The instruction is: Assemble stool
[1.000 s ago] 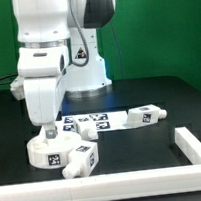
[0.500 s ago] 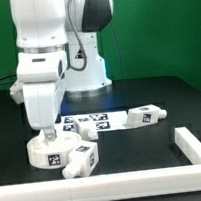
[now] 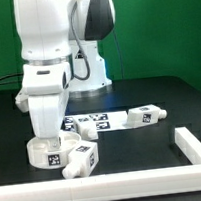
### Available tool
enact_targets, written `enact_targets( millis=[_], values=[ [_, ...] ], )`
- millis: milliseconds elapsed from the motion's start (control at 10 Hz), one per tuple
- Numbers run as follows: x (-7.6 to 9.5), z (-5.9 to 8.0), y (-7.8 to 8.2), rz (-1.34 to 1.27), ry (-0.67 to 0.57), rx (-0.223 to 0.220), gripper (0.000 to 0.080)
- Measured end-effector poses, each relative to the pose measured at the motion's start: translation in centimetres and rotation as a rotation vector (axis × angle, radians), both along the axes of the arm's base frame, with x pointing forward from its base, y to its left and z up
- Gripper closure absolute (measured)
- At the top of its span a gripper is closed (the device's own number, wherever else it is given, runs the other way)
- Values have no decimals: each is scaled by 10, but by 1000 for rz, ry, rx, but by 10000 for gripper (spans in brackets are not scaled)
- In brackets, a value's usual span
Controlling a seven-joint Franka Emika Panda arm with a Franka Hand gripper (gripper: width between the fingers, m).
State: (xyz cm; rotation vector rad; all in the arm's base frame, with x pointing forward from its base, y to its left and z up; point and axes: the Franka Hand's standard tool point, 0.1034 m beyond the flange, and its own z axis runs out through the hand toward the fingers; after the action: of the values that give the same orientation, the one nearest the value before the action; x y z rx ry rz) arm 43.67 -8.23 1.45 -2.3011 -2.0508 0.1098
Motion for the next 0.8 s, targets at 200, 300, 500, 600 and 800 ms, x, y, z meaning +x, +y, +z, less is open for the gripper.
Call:
enact_targets(
  millis=[200, 300, 500, 600, 800],
  values=[
    [0, 0, 0, -1, 0, 0, 176],
    [0, 0, 0, -1, 0, 0, 348],
    [1, 1, -1, -1, -2, -1, 484],
    [1, 1, -2, -2, -1, -1, 484],
    [8, 14, -7, -17, -20, -11, 484]
  ],
)
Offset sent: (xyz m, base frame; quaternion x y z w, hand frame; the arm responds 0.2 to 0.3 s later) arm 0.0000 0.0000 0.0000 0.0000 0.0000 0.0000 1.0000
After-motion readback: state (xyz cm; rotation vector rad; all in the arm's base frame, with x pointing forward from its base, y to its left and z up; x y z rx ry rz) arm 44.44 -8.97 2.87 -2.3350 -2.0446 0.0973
